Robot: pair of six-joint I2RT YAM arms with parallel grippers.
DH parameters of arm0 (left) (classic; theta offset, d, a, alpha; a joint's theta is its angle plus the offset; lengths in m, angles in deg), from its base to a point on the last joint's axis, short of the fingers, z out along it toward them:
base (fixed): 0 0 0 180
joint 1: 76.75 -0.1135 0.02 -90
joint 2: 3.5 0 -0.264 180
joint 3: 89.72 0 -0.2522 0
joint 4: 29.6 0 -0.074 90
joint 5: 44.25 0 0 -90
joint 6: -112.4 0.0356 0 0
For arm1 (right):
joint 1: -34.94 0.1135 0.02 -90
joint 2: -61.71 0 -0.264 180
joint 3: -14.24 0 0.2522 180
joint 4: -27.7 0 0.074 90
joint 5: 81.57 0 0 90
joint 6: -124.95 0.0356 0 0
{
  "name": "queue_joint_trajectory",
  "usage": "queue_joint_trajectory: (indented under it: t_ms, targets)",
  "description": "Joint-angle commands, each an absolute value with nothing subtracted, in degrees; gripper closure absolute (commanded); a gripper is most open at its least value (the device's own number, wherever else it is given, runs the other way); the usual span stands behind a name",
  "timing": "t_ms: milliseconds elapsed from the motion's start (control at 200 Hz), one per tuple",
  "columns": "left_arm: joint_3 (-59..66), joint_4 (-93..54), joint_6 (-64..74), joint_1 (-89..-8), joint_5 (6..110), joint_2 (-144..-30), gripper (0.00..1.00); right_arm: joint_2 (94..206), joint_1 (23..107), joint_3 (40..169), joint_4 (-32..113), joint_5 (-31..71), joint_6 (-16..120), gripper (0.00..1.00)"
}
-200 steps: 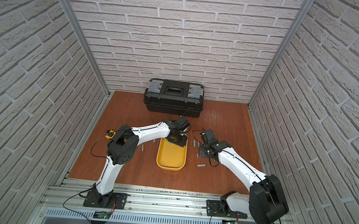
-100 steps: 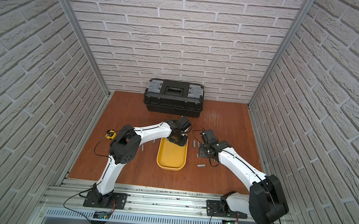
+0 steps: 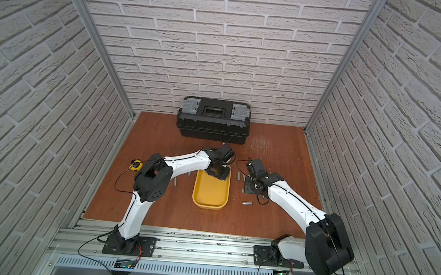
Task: Take out the socket from the storage box
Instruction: Pick up the socket head from the storage box, then place the socket head at the center of the board.
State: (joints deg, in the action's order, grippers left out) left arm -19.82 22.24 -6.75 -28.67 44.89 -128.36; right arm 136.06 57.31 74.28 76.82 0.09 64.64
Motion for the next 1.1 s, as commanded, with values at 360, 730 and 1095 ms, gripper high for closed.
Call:
queue_joint_trajectory:
  t_ms: [360, 730, 1095]
  targets:
    - [-3.59, 24.24, -9.32, -36.42, 36.88, -99.34, 0.87, 136.64, 56.85, 73.62, 74.97, 0.75, 65.18, 0.71]
    - [14.2, 20.52, -13.35, -45.19, 38.9, -95.1, 0.87, 137.15, 56.84, 73.27, 74.33, 1.14, 65.11, 0.71]
    - [15.16, 17.72, -13.98, -45.3, 40.61, -104.08, 0.88, 136.72, 56.83, 73.46, 74.97, 0.77, 64.92, 0.71]
